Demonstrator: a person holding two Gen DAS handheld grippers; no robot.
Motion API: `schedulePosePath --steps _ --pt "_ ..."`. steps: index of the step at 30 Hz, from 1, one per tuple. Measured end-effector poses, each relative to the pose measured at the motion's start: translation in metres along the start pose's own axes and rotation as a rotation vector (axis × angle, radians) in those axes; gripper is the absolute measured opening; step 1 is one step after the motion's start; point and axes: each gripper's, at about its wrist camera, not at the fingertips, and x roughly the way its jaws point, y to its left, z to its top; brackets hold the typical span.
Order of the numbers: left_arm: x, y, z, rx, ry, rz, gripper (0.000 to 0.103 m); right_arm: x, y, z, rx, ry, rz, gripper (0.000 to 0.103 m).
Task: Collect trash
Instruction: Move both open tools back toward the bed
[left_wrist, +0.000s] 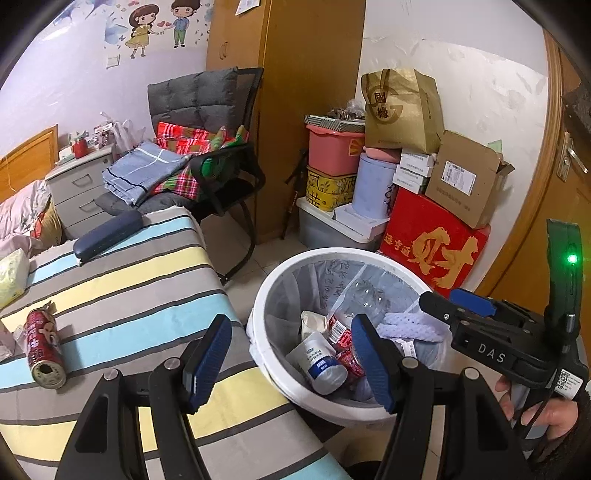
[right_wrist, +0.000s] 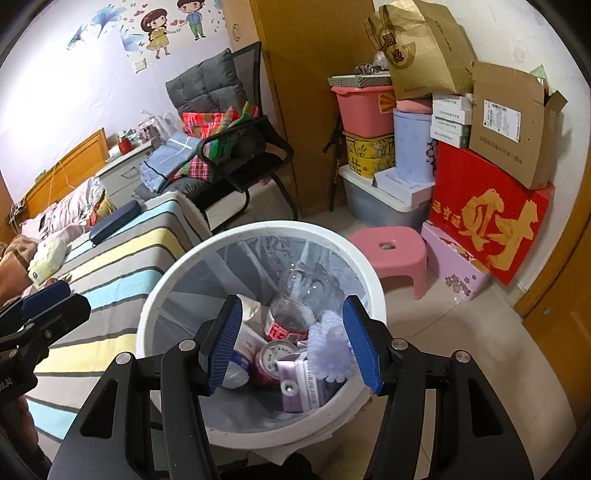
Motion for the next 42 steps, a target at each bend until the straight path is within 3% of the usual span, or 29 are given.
schedulePosePath --steps 19,42 --pt "-0.056 0.039 -0.013 -0.051 -0.069 0.078 0.067 -0.018 0.040 -0.003 -0.048 -0.058 0.053 0.058" --pt "-0.131 0.140 -0.048 -0.159 -0.141 0.254 0.067 -0.026 0.138 -0.015 -0.173 -0.091 0.193 0.058"
